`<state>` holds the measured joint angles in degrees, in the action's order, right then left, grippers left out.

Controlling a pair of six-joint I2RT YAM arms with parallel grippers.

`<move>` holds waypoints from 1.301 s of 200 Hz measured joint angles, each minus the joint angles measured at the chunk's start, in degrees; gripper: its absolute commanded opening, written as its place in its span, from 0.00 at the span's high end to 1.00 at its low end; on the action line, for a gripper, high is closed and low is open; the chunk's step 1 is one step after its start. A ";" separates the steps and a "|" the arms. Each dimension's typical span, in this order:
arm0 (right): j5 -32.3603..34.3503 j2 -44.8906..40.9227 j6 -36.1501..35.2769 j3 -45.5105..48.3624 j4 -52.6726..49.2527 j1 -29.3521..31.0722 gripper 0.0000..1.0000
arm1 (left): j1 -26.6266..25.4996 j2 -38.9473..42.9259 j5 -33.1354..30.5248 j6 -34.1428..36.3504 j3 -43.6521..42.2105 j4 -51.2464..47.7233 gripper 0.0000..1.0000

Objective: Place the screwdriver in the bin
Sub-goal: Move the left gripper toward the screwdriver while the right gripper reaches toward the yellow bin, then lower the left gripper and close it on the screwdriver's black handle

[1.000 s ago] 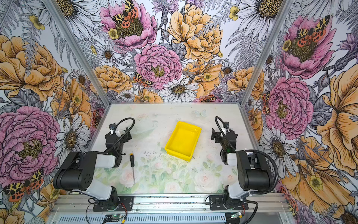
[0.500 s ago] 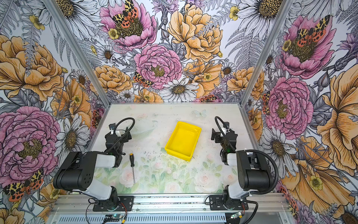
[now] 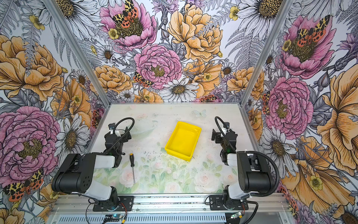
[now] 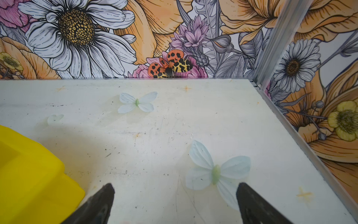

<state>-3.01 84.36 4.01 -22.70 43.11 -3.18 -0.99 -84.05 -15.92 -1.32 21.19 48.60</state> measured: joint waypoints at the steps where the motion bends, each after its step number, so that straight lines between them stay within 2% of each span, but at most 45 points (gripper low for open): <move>1: 0.09 -0.15 0.00 -0.02 -0.15 0.02 0.01 | 0.00 0.22 0.00 -0.04 0.04 -0.24 0.01; 30: 3.45 -6.16 1.60 -3.37 -10.19 0.98 0.00 | 0.11 8.50 -0.15 -0.81 4.17 -12.66 0.01; 59: 8.98 -11.34 4.26 -10.34 -23.34 3.80 0.01 | 0.11 12.79 -0.15 -2.54 11.32 -27.50 0.01; 97: 13.73 -14.80 7.02 -18.78 -39.30 10.47 0.01 | 0.07 16.13 1.51 -7.17 16.57 -45.68 0.01; 126: 14.60 -15.26 7.69 -20.68 -45.79 17.22 0.01 | -0.07 20.28 5.40 -11.19 17.59 -56.89 0.01; 154: 13.86 -15.28 6.58 -20.85 -49.88 25.03 0.01 | -0.85 22.97 9.07 -16.13 20.24 -67.76 0.01; 188: 11.74 -14.80 1.22 -23.28 -53.40 34.73 0.00 | -2.54 24.04 13.64 -21.40 23.37 -78.82 0.01; 218: 8.41 -15.43 -2.03 -24.00 -55.45 40.33 0.01 | -7.28 27.80 15.58 -25.59 22.58 -86.27 0.01; 260: 5.11 -18.40 -4.66 -24.00 -58.84 50.29 0.01 | -15.26 27.28 14.78 -30.49 22.34 -92.76 0.01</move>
<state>2.11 65.95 -0.64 -46.70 -15.73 47.11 -16.25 -56.77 -1.15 -31.81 43.53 -44.16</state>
